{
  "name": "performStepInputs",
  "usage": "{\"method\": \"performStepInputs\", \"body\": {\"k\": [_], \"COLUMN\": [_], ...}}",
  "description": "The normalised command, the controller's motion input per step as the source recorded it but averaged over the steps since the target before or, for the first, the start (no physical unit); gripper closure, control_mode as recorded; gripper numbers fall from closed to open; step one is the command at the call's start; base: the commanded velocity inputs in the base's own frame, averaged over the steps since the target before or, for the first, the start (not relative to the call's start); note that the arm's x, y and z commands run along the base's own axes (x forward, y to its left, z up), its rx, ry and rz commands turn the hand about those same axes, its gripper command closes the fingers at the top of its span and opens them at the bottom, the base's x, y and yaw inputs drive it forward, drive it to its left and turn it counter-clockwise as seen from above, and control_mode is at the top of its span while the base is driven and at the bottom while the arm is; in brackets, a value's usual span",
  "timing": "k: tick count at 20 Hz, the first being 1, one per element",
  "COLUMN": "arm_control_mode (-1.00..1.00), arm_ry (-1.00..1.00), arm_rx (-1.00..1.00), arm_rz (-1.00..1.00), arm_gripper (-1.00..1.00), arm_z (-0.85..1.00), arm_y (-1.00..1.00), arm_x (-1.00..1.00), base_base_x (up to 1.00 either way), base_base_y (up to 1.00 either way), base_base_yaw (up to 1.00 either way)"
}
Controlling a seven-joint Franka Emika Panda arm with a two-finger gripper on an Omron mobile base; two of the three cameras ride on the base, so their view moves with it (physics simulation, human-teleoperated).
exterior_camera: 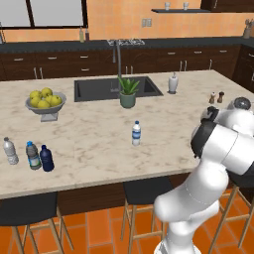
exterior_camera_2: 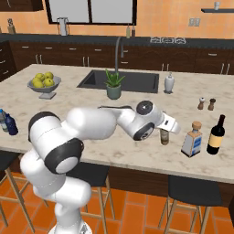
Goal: Move the plastic bottles in the middle to the plastics group, and the glass bottles in the middle to the glass group.
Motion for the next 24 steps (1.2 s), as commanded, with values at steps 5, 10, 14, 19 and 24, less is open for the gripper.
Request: {"method": "performStepInputs", "body": {"k": [5,10,14,19,24], "arm_control_mode": [-1.0,-1.0,-1.0,-1.0,-1.0], "arm_ry": [0.0,0.01,0.0,0.0,0.0], "arm_rx": [0.02,0.11,0.13,0.05,0.0], "arm_rz": [-0.28,-0.05,-0.06,-0.07,-0.03], "arm_gripper": [1.0,1.0,1.0,1.0,1.0], "arm_z": [0.02,0.04,0.01,0.0,0.02], "arm_y": [-0.09,-0.45,-0.54,-0.5,-0.32], "arm_x": [0.03,0.19,0.07,0.02,0.0], "base_base_x": [0.0,0.0,0.0,0.0,0.0], "base_base_y": [0.0,0.0,0.0,0.0,0.0], "base_base_yaw": [0.0,0.0,0.0,0.0,0.0]}}
